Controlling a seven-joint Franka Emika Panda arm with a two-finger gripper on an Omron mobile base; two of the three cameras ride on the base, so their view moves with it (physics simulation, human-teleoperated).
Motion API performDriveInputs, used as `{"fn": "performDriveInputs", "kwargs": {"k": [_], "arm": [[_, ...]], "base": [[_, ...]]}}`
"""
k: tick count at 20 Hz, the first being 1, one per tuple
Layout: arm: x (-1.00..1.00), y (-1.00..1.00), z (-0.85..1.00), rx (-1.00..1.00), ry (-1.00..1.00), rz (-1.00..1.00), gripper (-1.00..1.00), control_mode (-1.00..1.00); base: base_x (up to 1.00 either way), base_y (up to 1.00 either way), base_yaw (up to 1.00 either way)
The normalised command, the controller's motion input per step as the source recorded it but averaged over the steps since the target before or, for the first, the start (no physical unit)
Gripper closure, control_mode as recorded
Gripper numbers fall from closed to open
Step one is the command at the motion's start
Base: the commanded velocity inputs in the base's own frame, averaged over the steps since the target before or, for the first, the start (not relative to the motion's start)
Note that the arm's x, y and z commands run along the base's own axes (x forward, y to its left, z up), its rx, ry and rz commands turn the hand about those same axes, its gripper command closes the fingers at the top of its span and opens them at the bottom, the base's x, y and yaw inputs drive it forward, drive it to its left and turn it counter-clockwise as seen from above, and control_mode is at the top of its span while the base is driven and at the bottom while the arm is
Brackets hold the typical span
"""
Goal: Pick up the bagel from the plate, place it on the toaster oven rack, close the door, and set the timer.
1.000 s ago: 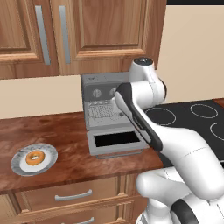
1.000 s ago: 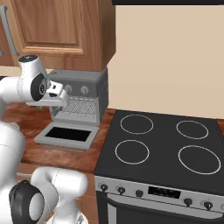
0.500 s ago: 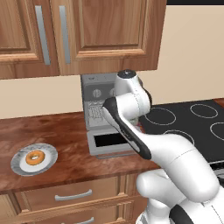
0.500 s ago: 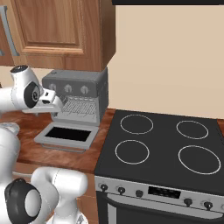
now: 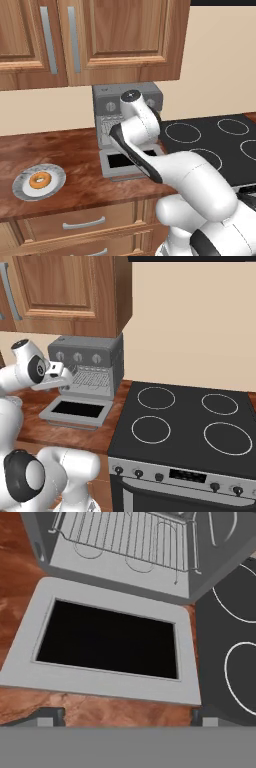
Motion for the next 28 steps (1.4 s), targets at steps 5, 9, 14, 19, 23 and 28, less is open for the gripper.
{"fn": "performDriveInputs", "kwargs": {"k": [5,9,14,19,23,28], "arm": [[0.40,0.00,-0.07,-0.14,-0.02,0.01,-1.00,-1.00],[0.41,0.00,-0.11,-0.13,-0.03,0.04,-1.00,-1.00],[0.33,0.00,-0.22,-0.03,-0.07,0.04,-1.00,-1.00],[0.18,0.00,-0.26,0.00,-0.15,0.04,-1.00,-1.00],[0.19,0.00,-0.18,0.00,-0.17,0.04,-1.00,-1.00],[0.30,0.08,-0.06,0.00,-0.11,0.01,-1.00,-1.00]], "base": [[0.00,0.00,0.00],[0.00,0.00,0.00],[0.00,0.00,0.00],[0.00,0.00,0.00],[0.00,0.00,0.00],[0.00,0.00,0.00]]}}
